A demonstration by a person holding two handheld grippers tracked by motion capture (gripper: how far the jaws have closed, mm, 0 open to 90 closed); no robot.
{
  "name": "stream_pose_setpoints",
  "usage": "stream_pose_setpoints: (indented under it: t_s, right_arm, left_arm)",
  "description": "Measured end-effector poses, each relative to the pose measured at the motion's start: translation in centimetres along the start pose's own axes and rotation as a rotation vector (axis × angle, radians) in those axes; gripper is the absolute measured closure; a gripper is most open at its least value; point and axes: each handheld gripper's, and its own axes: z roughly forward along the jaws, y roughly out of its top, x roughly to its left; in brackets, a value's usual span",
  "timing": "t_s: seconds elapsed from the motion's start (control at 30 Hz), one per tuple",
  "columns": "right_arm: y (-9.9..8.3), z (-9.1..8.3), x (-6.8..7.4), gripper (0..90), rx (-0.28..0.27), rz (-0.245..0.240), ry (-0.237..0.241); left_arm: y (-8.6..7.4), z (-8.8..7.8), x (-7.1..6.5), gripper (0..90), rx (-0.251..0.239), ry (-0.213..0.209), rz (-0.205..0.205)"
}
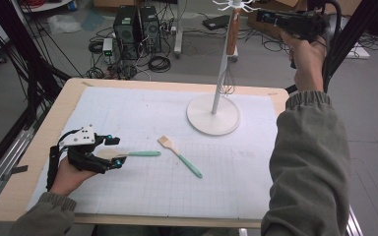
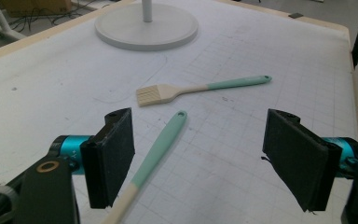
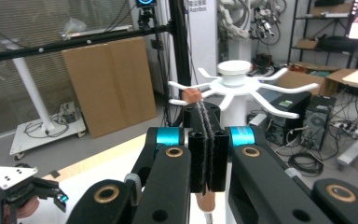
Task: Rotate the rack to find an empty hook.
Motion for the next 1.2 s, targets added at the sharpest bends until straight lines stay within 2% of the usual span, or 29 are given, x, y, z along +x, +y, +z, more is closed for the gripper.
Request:
stream_pose_setpoints:
  t_s: [0.17,0.3,0.4,0.63,0.87,1.2]
  right_arm:
    - [0.0,0.0,-0.9,89.8,-0.009,0.006,-0.005]
    - [0.0,0.3,-1.5,89.8,0.007,0.014,-0.024]
    - [0.1,0.9,-1.5,89.8,0.005,0.012,-0.015]
    - [0.2,1.8,-0.9,89.8,0.005,0.002,-0.002]
    - [0.4,2.3,0.1,89.8,0.035,-0.026,-0.001]
    - [0.8,3.3,1.5,89.8,0.074,-0.054,-0.026]
  left_arm:
    - [0.0,-0.1,0.1,25.2,-0.002,-0.002,-0.004]
    - [0.0,-0.1,0.0,25.2,-0.001,0.0,-0.002]
    - [0.0,0.0,0.0,25.3,-0.004,0.0,-0.003]
    - [0.0,-0.2,0.0,25.2,-0.003,-0.002,0.0]
    - [0.1,-0.2,-0.1,25.2,-0.006,0.0,-0.002]
    - [0.2,-0.1,-0.1,25.3,-0.004,-0.009,-0.001]
